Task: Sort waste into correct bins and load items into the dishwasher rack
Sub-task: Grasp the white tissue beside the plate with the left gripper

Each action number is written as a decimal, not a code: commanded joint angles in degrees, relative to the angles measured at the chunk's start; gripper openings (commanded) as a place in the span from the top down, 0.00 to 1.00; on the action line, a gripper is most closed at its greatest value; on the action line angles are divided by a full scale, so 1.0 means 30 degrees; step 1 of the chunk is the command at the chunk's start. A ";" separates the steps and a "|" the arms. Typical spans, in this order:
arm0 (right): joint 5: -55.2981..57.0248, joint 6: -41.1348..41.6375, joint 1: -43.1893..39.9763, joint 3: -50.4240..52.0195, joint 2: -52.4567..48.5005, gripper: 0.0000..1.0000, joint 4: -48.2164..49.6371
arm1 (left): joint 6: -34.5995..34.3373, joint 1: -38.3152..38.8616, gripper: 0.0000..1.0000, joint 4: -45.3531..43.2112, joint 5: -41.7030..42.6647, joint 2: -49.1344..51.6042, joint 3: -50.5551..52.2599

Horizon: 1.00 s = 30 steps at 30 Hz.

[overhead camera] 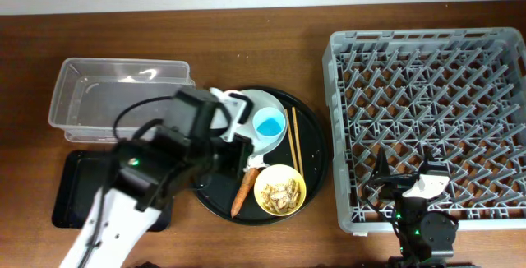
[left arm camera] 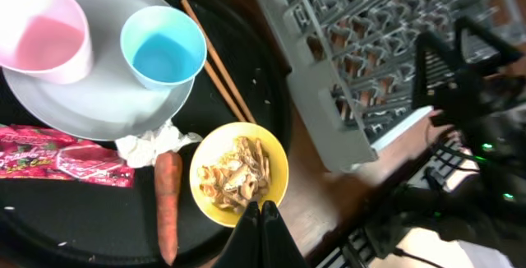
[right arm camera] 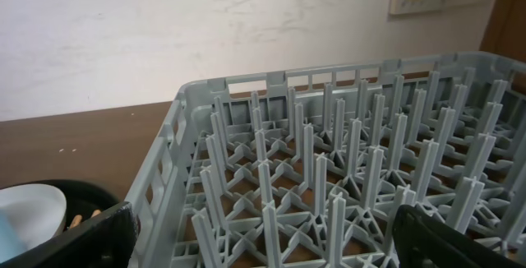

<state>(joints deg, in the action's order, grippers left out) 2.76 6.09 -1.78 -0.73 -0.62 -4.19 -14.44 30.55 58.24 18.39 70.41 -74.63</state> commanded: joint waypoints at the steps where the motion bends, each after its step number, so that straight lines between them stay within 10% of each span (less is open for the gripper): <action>1: 0.0175 0.0131 0.0066 0.0138 0.0138 0.02 -0.0058 | -0.1107 0.1902 1.00 -0.0233 -0.3060 0.1486 -0.0138; 4: 0.0175 0.0131 0.0066 0.0138 0.0138 0.02 -0.0058 | -0.1472 0.2135 0.96 -0.0124 -0.4277 0.3111 -0.0138; 9: 0.0175 0.0131 0.0066 0.0138 0.0138 0.02 -0.0058 | -0.1479 0.2135 0.53 0.1064 -0.8233 0.5479 -0.0138; 30: 0.0175 0.0131 0.0066 0.0138 0.0138 0.02 -0.0051 | -0.3468 0.2142 0.45 -0.4779 -0.9573 0.9420 0.4153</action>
<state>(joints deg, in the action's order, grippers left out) 2.79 6.04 -1.78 -0.73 -0.62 -4.19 -23.70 36.86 45.63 -9.72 98.61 -64.84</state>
